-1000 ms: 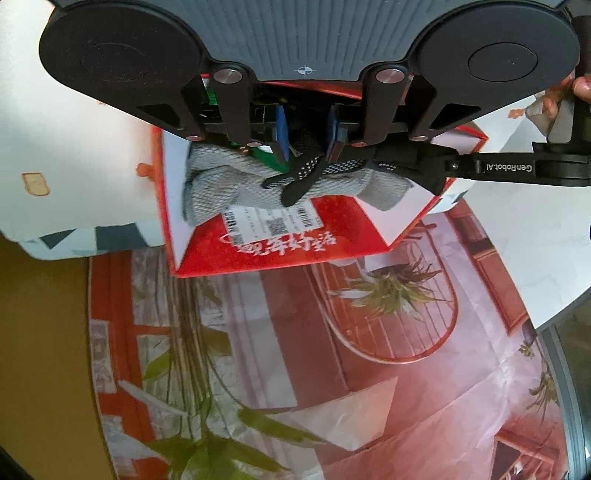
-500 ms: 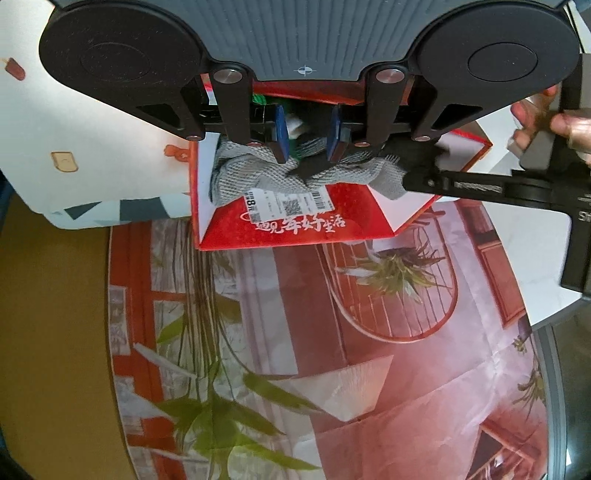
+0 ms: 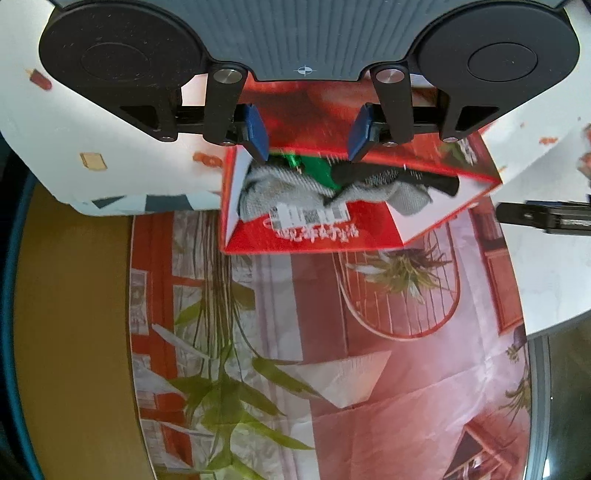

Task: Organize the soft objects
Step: 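Move both grippers to the white knotted cloth beside the box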

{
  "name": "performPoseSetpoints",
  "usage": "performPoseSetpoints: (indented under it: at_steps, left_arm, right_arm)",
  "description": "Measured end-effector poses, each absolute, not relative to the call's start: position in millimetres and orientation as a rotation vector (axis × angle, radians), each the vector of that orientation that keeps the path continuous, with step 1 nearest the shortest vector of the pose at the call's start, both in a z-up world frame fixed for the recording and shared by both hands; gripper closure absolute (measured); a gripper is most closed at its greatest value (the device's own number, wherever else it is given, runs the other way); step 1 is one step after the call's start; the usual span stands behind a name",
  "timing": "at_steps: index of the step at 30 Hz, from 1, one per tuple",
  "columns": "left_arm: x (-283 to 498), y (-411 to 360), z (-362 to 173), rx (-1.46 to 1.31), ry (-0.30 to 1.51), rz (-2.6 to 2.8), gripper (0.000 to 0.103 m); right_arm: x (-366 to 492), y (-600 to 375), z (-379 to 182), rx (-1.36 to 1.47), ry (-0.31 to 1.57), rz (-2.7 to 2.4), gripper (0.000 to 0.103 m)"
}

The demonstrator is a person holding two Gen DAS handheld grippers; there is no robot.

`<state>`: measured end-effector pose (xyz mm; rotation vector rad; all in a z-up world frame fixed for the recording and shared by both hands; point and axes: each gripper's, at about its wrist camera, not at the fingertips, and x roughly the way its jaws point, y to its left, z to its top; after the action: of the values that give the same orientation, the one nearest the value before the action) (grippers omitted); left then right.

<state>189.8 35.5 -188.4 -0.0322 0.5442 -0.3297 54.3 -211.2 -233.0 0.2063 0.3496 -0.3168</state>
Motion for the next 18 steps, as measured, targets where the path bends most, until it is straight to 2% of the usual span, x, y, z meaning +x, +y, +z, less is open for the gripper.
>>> performPoseSetpoints:
  at_steps: [10, 11, 13, 18]
  left_arm:
    - [193.9, 47.1, -254.6, -0.092, 0.693, -0.254, 0.015]
    - [195.1, 49.2, -260.8, -0.101, 0.708, -0.242, 0.016]
    - [199.8, 50.2, -271.6, -0.124, 0.742, -0.217, 0.026]
    - [200.5, 48.0, -287.7, -0.124, 0.765, -0.219, 0.027]
  right_arm:
    - [57.3, -223.2, -293.0, 0.316, 0.476, -0.344, 0.06]
    - [59.5, -223.7, -297.4, 0.313, 0.485, -0.347, 0.06]
    - [63.3, -225.4, -304.4, 0.322, 0.497, -0.349, 0.06]
    - [74.0, -224.7, -315.4, 0.333, 0.516, -0.339, 0.06]
